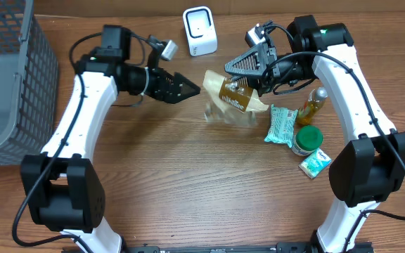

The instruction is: Scan the item barcode

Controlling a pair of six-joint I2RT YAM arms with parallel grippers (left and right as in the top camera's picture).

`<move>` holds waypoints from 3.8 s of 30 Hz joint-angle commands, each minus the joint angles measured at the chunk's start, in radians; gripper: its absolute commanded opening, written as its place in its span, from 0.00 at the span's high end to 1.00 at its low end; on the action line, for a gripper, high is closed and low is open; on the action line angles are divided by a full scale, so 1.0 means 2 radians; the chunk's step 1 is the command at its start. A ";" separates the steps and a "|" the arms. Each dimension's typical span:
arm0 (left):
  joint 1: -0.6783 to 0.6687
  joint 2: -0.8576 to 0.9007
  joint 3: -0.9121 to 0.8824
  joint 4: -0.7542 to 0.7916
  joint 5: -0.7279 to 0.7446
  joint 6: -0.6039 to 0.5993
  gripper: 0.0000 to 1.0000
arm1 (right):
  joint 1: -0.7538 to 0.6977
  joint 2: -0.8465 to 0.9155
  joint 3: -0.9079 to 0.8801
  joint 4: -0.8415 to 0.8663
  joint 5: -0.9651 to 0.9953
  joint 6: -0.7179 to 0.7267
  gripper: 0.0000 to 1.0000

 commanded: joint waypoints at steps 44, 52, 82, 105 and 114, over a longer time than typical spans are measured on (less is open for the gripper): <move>-0.063 0.023 -0.020 -0.069 -0.061 0.140 0.01 | 0.019 -0.071 0.117 0.087 0.620 0.221 0.00; -0.063 0.023 -0.020 -0.069 -0.061 0.140 0.00 | 0.110 -0.112 0.117 0.021 0.832 0.266 0.00; -0.067 0.023 -0.020 -0.045 0.190 0.190 0.01 | 0.136 -0.172 0.256 0.084 0.604 0.251 0.00; -0.093 0.022 -0.019 0.007 0.282 0.230 0.00 | 0.136 -0.172 0.266 0.103 0.490 0.251 0.00; -0.078 0.022 -0.019 0.020 0.233 0.226 0.01 | 0.136 -0.172 0.266 0.103 0.460 0.251 0.00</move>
